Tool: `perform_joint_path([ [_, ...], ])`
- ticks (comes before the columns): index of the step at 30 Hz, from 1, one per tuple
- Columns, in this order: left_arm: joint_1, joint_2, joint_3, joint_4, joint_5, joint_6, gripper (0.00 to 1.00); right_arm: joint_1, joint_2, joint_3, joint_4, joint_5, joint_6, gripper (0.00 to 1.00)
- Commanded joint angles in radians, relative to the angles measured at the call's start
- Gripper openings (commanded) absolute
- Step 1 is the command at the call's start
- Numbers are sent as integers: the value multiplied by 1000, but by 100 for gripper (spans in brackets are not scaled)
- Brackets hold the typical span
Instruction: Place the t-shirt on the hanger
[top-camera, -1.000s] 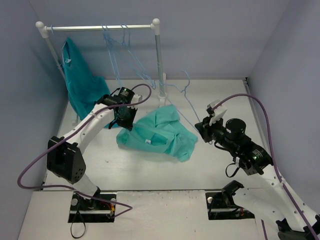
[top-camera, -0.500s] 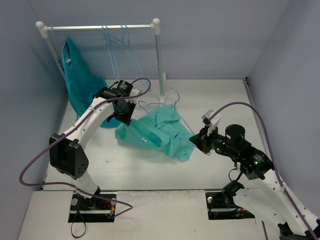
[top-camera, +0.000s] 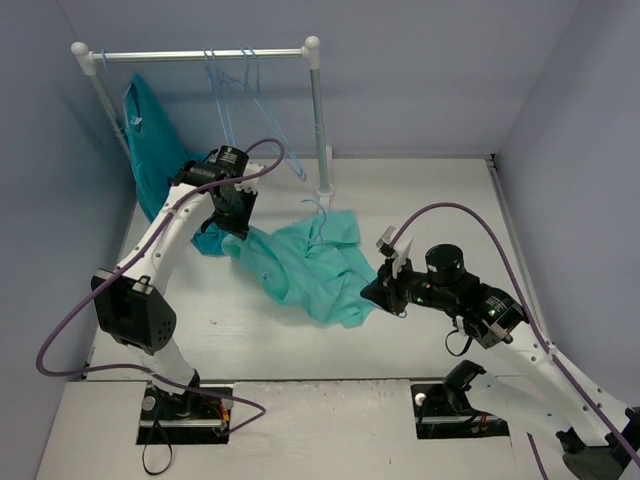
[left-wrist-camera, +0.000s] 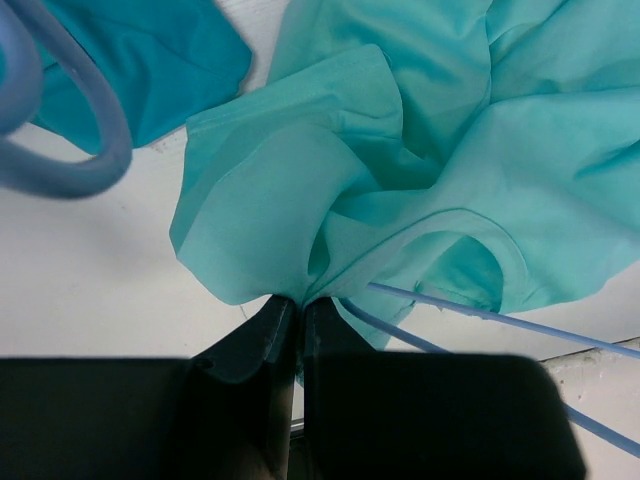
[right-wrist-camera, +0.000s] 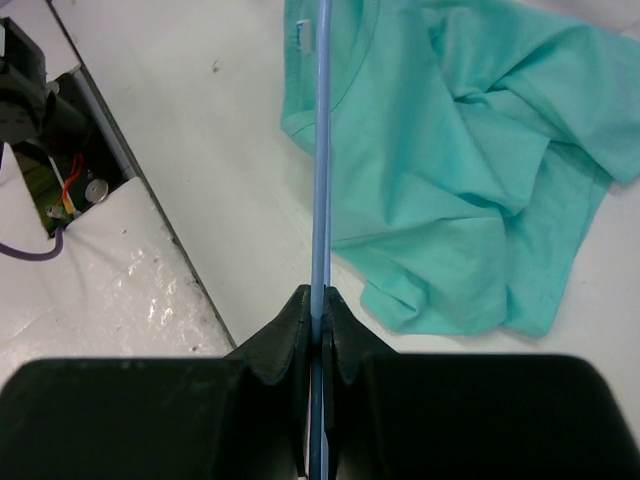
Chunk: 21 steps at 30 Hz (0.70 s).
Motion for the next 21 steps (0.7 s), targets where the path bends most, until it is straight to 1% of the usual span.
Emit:
perform_joint_path([
  [1, 1, -14, 56, -46, 1, 3, 0, 61, 30, 20, 78, 43, -11, 0],
  [5, 1, -21, 43, -59, 28, -2, 0, 101, 39, 21, 94, 138, -5, 0],
  [7, 1, -29, 31, -67, 4, -1, 0, 103, 37, 26, 102, 186, -8, 0],
  [11, 1, -30, 20, -96, -77, 10, 0, 105, 27, 39, 115, 226, -12, 0],
  [16, -5, -26, 37, -111, -85, 13, 0, 108, 51, 43, 128, 225, -39, 0],
  [21, -38, -26, 72, -114, -76, 38, 0, 112, 68, 30, 188, 183, -45, 0],
])
